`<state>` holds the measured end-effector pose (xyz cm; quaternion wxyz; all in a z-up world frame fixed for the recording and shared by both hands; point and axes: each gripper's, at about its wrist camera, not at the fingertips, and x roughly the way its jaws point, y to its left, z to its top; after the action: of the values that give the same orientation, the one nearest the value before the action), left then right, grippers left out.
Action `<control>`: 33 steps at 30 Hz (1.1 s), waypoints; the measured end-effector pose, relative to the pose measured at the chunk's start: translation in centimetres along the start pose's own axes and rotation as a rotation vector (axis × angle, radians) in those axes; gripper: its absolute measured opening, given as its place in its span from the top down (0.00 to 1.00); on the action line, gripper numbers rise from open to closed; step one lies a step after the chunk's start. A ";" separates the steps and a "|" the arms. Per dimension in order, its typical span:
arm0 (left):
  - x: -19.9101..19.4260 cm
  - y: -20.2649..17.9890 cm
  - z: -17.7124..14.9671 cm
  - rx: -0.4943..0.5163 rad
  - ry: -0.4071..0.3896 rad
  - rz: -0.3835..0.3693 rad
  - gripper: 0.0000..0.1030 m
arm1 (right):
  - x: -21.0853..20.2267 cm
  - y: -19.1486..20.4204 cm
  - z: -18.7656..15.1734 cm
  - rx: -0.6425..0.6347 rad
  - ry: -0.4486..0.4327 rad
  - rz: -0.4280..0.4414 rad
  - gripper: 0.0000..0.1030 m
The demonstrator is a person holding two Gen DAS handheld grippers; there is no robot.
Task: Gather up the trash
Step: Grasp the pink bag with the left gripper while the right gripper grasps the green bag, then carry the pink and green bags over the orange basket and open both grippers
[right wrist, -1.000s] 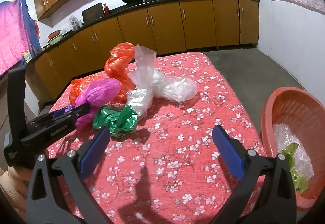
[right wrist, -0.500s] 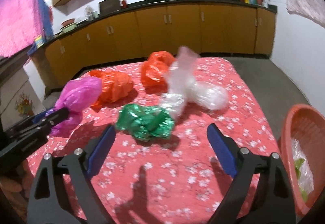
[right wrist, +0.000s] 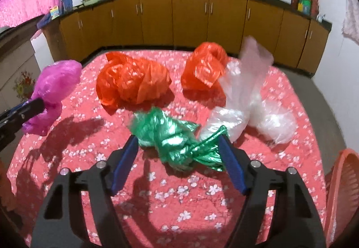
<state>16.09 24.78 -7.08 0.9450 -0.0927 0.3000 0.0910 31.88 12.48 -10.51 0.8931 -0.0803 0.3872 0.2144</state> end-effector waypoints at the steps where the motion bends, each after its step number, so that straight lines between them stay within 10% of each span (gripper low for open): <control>1: -0.1 0.0 0.0 -0.001 0.001 -0.001 0.61 | 0.3 0.1 0.0 -0.013 0.021 -0.009 0.42; 6: -0.4 -0.4 -0.1 -0.001 -0.002 -0.003 0.61 | 0.5 -0.4 -0.5 0.005 0.044 0.017 0.72; 21: -2.7 -3.3 0.2 0.029 -0.029 -0.065 0.61 | -8.5 -4.8 -4.1 0.185 -0.056 0.139 0.74; 33: -4.6 -10.5 0.3 0.108 -0.044 -0.209 0.61 | -16.2 -11.5 -6.8 0.315 -0.156 -0.017 0.74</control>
<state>14.99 14.17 -2.88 0.9593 -0.0704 0.2724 -0.0225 22.64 -5.10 -3.69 0.9237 0.0743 0.3450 0.1490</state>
